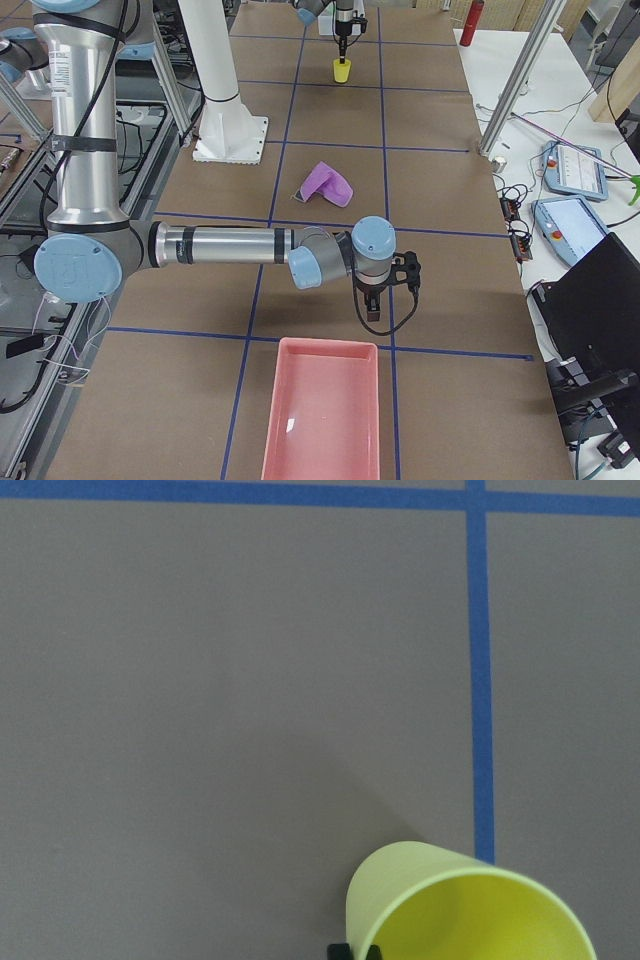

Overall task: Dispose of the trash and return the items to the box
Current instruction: 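Grasp the yellow cup with the left gripper and lift, then carry the yellow cup into the clear bin and release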

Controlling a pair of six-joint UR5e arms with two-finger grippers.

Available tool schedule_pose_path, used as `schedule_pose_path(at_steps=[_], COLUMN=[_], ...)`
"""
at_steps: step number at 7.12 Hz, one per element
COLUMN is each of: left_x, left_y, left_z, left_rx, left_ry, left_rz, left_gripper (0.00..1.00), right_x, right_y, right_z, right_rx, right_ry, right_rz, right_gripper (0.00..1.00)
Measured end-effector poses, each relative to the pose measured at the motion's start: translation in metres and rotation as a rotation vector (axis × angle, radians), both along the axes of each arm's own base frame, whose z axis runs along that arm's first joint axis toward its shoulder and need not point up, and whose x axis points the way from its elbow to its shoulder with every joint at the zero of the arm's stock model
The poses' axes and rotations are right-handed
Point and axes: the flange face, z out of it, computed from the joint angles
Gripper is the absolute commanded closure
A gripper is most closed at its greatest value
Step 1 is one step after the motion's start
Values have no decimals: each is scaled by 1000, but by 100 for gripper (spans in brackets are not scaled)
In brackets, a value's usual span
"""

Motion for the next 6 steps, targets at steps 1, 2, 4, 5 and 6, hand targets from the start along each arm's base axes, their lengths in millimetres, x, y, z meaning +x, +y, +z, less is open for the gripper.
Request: schedule_pose_path(at_steps=[1, 2, 4, 5, 6], left_x=[-21, -62, -150, -196, -251], left_y=[-3, -10, -16, -23, -32], left_z=[-2, 6, 51, 78, 103], left_rx=[-7, 1, 89, 138, 176], left_ry=[30, 54, 27, -20, -73], left_rz=[10, 2, 8, 24, 50], left_gripper=[100, 100, 100, 100, 100], right_x=[-2, -3, -3, -3, -4], right_y=[-1, -1, -1, -1, -1], right_z=[-1, -1, -1, -2, -4], right_rx=[0, 0, 0, 1, 1], right_ry=[0, 0, -1, -1, -2], right_rz=[-2, -4, -5, -4, -1], right_gripper=[0, 0, 0, 0, 0])
